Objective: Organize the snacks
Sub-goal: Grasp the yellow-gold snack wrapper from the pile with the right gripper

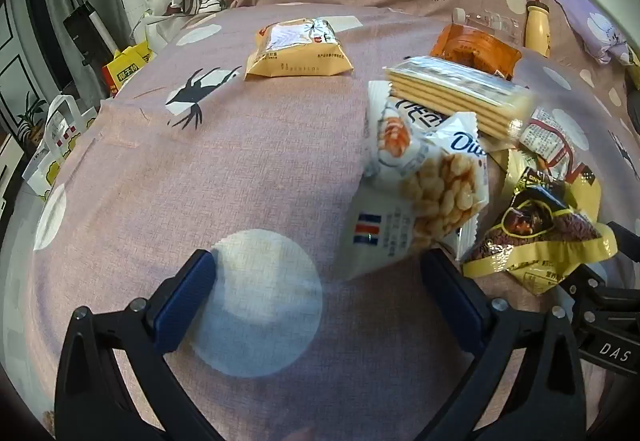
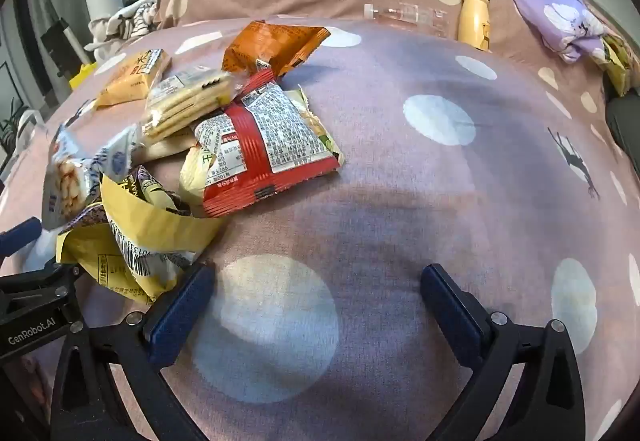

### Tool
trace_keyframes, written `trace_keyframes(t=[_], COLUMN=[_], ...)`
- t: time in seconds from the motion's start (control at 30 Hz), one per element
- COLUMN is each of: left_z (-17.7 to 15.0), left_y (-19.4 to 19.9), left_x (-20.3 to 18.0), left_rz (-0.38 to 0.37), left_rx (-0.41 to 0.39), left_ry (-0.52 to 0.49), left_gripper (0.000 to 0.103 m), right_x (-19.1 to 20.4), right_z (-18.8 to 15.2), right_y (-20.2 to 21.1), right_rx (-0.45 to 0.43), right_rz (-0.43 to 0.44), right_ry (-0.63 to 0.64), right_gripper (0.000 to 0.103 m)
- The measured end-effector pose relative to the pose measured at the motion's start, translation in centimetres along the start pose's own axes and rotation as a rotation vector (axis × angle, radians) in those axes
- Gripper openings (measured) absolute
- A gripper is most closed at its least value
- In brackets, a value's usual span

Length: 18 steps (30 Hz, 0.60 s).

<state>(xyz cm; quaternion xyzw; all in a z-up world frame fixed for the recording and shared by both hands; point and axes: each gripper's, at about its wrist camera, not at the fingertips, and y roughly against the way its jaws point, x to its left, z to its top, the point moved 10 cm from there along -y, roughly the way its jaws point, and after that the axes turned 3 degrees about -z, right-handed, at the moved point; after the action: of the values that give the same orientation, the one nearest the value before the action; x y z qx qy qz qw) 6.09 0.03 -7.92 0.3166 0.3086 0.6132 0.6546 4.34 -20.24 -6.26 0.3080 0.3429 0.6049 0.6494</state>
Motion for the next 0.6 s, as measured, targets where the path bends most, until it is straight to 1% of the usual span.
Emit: trace_keyframes(t=[0.6], left_z=[-0.01], left_y=[0.02], left_x=[-0.04], left_rz=[-0.003], left_rx=[0.001], left_ry=[0.002], left_gripper=[0.103], right_x=[0.06], right_z=[0.01], right_y=[0.02], right_rx=[-0.003], right_rz=[0.004], right_ry=[-0.003], right_gripper=[0.103])
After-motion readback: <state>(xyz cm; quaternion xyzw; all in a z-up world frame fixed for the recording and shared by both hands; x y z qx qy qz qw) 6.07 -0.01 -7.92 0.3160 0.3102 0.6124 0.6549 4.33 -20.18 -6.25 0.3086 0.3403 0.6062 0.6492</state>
